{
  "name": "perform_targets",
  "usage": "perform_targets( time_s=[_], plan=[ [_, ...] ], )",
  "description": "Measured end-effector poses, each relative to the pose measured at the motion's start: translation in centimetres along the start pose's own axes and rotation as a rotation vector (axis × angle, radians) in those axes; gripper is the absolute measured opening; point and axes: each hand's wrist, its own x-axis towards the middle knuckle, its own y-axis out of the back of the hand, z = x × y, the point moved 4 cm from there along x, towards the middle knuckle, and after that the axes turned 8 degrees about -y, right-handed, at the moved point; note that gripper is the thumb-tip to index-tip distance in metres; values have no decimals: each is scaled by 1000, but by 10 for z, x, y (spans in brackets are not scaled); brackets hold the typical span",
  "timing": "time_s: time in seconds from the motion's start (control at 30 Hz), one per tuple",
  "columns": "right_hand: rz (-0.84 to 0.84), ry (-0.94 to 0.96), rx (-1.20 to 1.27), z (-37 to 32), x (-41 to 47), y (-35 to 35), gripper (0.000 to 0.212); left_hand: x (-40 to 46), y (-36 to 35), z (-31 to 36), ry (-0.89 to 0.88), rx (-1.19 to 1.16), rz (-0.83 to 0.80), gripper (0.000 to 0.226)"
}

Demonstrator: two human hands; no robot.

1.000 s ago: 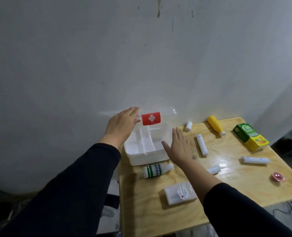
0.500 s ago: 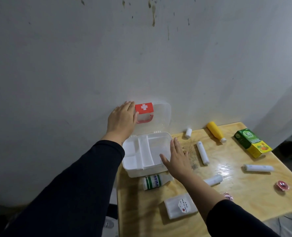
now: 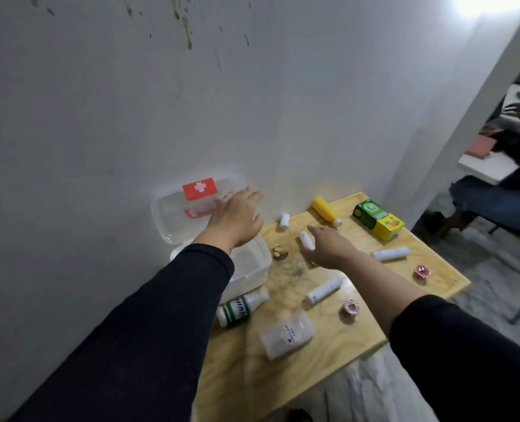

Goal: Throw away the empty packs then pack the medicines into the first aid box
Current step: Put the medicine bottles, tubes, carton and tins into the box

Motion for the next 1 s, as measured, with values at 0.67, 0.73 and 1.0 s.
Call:
perform_targets(
  time_s=[0.67,0.73,1.0],
  plan=[
    [41,-181,135,244,104,46,67,149,-131,150,146,-241,-435,46],
    [35,-202,204,257,116,39,67,159,-145,156,179,-276,-447,48],
    [83,-270,495,277,136,13,71,184,-172,173,223,-256,-469,46]
  ],
)
